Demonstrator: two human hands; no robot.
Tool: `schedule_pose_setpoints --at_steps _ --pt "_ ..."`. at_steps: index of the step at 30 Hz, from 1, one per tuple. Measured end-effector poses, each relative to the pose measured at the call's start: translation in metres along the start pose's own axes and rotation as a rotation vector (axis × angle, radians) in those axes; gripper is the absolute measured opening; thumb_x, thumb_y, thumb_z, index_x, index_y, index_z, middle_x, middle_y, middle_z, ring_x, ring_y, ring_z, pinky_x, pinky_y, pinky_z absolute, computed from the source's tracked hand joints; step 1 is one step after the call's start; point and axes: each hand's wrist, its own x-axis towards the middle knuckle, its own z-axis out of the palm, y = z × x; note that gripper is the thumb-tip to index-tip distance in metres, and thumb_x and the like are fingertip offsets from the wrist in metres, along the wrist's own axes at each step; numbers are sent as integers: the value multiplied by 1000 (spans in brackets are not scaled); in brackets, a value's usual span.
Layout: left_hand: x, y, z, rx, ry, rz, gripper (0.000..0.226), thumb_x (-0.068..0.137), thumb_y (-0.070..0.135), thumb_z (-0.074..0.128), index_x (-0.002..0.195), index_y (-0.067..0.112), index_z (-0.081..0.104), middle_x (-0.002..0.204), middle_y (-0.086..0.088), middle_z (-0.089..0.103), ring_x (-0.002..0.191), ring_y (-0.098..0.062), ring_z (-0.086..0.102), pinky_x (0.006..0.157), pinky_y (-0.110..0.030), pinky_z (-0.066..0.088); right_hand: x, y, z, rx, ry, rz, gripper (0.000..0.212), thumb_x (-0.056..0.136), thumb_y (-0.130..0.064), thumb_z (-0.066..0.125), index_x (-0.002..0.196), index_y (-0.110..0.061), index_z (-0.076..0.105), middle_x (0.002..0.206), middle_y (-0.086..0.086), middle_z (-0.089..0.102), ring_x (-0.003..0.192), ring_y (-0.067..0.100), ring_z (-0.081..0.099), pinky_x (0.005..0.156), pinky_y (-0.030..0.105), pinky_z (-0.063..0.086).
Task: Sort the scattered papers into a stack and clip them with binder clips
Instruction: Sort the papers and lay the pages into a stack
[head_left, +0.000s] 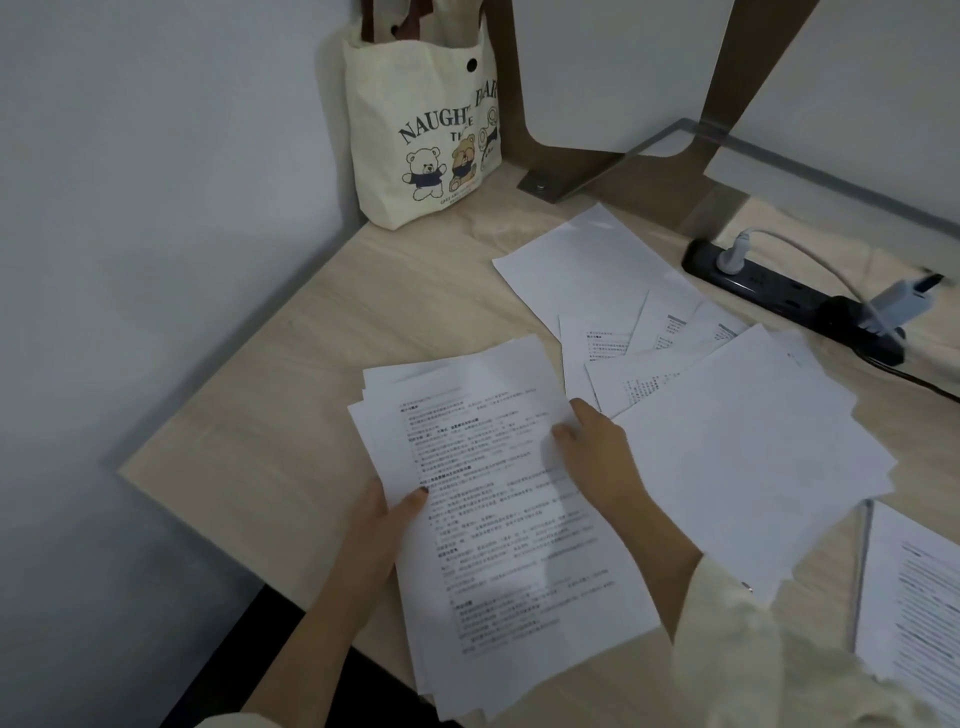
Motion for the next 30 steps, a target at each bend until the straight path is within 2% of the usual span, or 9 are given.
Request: schedule_pose_setpoints --at_steps 3,6,9,12,16,19,22,25,30 --pt "-1 -2 -1 15 -12 6 39 91 13 54 128 22 51 119 4 64 104 -14 62 86 -30 50 -3 2 8 62 22 -8 6 94 -10 43 99 -11 45 83 3 53 73 17 51 58 19 36" --pt "-7 4 -4 62 -6 102 33 92 10 51 118 29 56 106 16 68 93 0 66 72 -15 52 -5 7 4 152 86 15 44 88 -19 58 128 -10 41 122 10 49 110 24 50 91 32 44" --pt "-17 26 -7 63 -10 205 34 91 6 51 109 33 59 92 23 72 85 4 67 63 -10 51 -14 3 -10 412 -38 91 63 83 -25 66 137 -17 34 132 2 43 120 20 46 103 38 41" --pt "-27 54 -11 19 -1 295 34 88 3 52 112 25 63 96 13 74 87 -4 69 63 -12 51 -28 -6 -28 648 -218 72 43 86 -20 62 127 -18 51 125 1 62 109 19 62 94 38 51" --pt "-40 94 -10 -2 84 485 30 81 6 58 101 26 66 91 16 73 87 -1 66 68 -14 50 -52 -33 -57 775 -118 -132 27 89 -9 55 113 -17 63 105 -5 73 93 11 69 70 18 55" --pt "-48 106 -5 -64 128 578 27 76 5 52 88 28 63 76 23 70 74 7 63 61 -7 46 -70 -49 -69 831 -31 -256 26 90 -8 51 110 -21 62 100 -16 72 91 -1 66 69 8 49" --pt "-50 100 4 -45 170 572 34 84 -9 45 86 21 59 70 26 67 69 13 59 60 -2 42 -76 -42 -61 783 -9 -210 30 91 -6 48 109 -26 60 98 -19 71 93 -6 63 69 5 48" --pt "-50 91 15 -24 141 545 28 87 -7 44 102 10 60 81 15 66 70 15 57 62 -1 42 -76 -33 -46 754 -35 -96 34 91 -3 41 115 -20 58 103 -13 66 103 3 60 68 8 48" --pt "-51 88 24 -31 163 526 33 87 -5 45 113 10 56 97 7 64 78 12 60 66 -2 44 -82 -33 -40 815 23 -43 32 90 -5 38 101 -21 64 97 -12 69 90 -1 62 71 14 50"
